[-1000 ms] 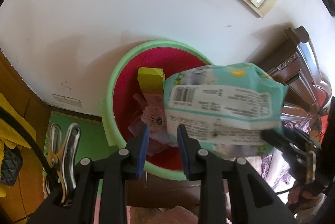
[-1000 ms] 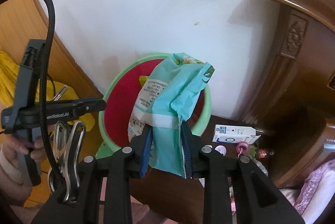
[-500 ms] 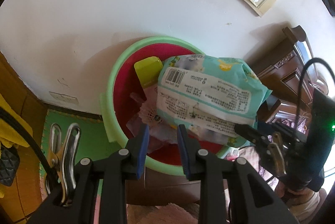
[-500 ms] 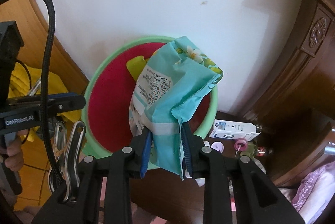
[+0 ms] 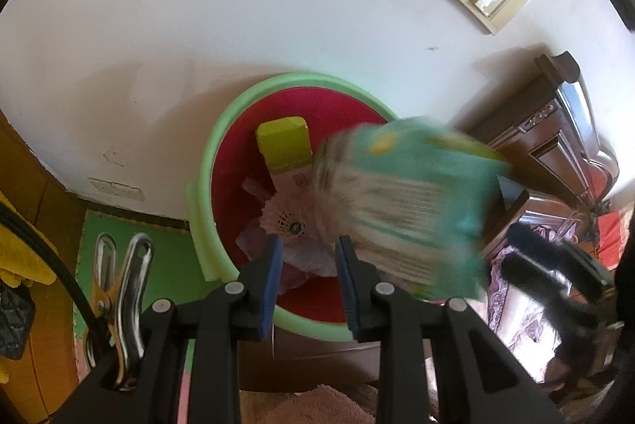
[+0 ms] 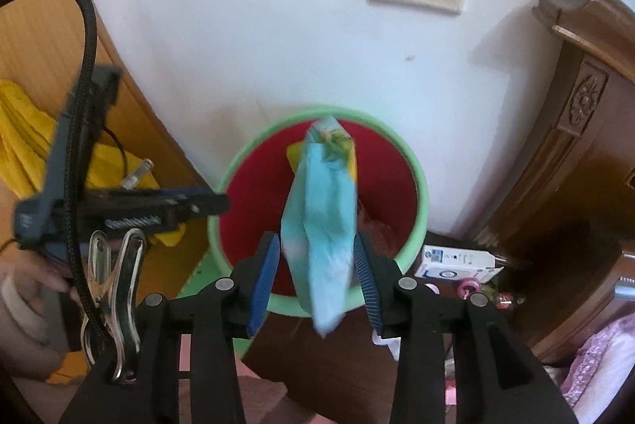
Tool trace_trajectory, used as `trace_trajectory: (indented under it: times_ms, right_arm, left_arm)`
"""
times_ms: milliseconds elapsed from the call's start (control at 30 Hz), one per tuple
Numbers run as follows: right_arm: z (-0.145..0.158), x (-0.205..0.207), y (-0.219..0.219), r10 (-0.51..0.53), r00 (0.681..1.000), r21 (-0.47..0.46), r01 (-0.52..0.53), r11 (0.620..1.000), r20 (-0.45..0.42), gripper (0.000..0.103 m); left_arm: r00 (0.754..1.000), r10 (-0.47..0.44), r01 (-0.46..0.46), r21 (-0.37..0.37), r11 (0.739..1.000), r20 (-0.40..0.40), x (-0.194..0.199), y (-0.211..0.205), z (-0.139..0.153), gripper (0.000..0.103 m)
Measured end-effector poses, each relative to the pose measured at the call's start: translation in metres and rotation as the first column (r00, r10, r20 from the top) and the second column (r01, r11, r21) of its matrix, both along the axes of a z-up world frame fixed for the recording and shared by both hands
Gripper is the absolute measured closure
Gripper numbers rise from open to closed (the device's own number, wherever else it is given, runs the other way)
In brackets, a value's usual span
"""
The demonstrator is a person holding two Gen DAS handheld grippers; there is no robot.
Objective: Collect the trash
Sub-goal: 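Lower the teal wipes package into the bucket and open the right gripper, then move both open grippers back toward the remaining trash on the nightstand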
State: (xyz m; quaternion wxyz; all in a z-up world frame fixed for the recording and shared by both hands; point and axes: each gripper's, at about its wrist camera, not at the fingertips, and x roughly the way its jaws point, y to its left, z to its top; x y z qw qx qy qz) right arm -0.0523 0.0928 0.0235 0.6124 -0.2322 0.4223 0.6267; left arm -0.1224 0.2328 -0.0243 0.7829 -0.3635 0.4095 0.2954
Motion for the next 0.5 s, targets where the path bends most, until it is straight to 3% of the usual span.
trace_trajectory:
  times_ms: [167,500]
  right_arm:
    - [0.011,0.006,0.011,-0.027,1.0,0.036,0.028,0.999,-0.016,0.062]
    - [-0.019,0.012,0.025,-0.091,0.992,-0.045,0.087,0.995,-0.091,0.062]
  left_arm:
    - [1.0,-0.003,0.003,-0.006,1.0,-0.002,-0.002,-0.001,-0.002,0.076]
    - [1.0,-0.015,0.015,-0.009,1.0,-0.002,0.0,-0.001,-0.006,0.076]
